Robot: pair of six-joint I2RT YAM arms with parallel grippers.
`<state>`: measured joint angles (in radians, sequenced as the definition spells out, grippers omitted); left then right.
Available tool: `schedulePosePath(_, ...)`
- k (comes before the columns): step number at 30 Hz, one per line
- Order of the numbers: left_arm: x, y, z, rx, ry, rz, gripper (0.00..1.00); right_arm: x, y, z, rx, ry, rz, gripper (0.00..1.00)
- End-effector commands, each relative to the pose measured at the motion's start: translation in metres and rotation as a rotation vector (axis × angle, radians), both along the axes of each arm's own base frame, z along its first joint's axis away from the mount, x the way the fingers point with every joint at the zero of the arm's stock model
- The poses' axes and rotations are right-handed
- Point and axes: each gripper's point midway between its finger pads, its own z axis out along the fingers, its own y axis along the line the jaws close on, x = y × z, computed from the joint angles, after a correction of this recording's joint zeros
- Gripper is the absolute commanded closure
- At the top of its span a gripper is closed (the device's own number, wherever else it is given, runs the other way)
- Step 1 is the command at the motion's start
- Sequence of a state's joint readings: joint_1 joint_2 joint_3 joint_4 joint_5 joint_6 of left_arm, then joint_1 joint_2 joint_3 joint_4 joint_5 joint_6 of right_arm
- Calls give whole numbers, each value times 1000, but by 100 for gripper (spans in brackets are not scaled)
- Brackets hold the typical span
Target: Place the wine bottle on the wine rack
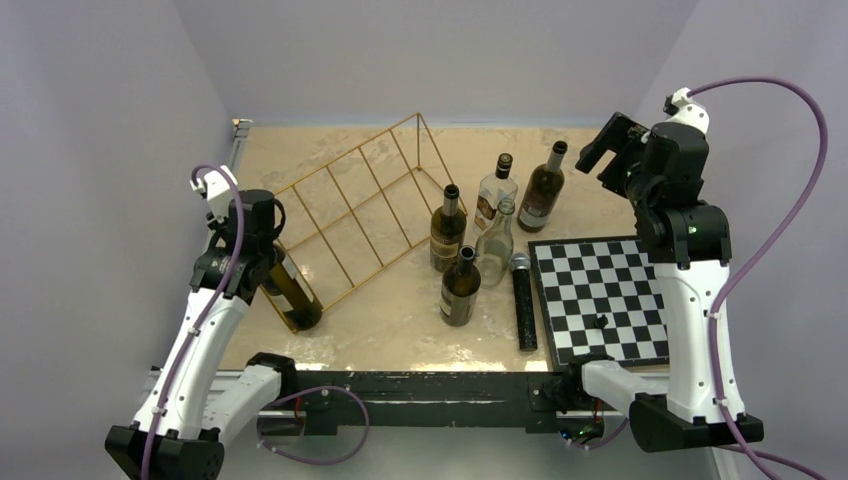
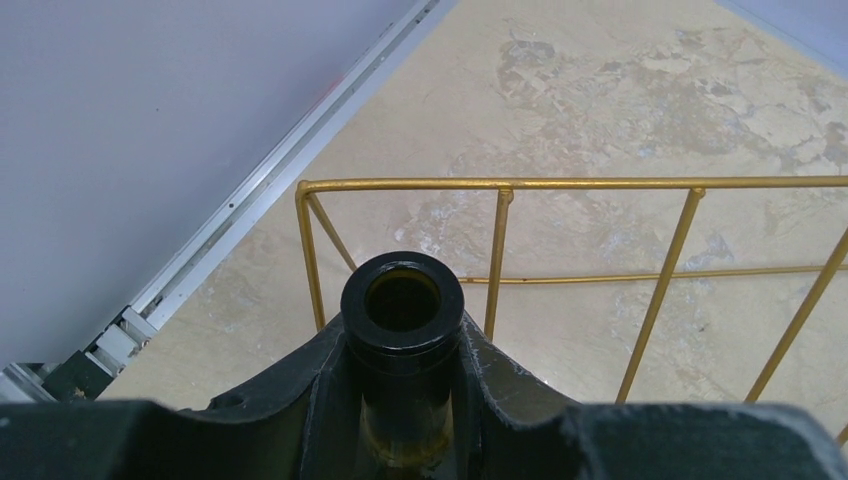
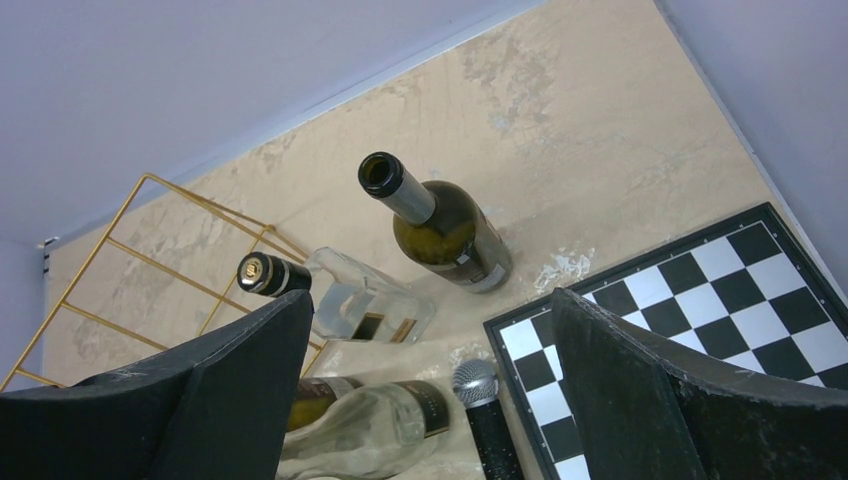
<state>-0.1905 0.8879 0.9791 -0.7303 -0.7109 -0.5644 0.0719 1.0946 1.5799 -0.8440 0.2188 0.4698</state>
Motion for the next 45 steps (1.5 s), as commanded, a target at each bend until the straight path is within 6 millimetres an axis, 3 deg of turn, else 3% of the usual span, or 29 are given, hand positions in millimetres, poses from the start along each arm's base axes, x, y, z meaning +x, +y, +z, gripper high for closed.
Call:
schedulePosePath(1, 11, -2, -6, -44, -46, 16, 81, 3, -5, 16, -17, -61, -21, 6)
schedulePosePath(9, 9, 8, -18, -30, -19, 56, 75, 5, -5, 11, -19, -51, -22, 6)
schedulePosePath(12, 12, 11, -20, -26, -22, 64, 65, 7, -4, 11, -21, -49, -18, 6)
schedulePosePath(17, 17, 12, -21, -26, -20, 56, 59, 9, -4, 11, -22, -45, -19, 6)
schedulePosePath(28, 26, 17, -20, -13, -14, 61, 55, 13, 0, 13, -7, -45, -4, 6)
schedulePosePath(32, 23, 16, -1, -9, -45, 39, 48, 11, 4, 19, 1, -58, 22, 5)
schedulePosePath(41, 7, 5, 78, 28, -172, -109, 11, 6, 27, 39, -3, -91, 174, 1)
schedulePosePath(43, 13, -11, 98, 35, -209, -237, 9, 5, 34, 40, 1, -99, 219, 1)
schedulePosePath(45, 22, -42, 113, 39, -241, -452, 8, 5, 42, 42, 2, -114, 272, 1)
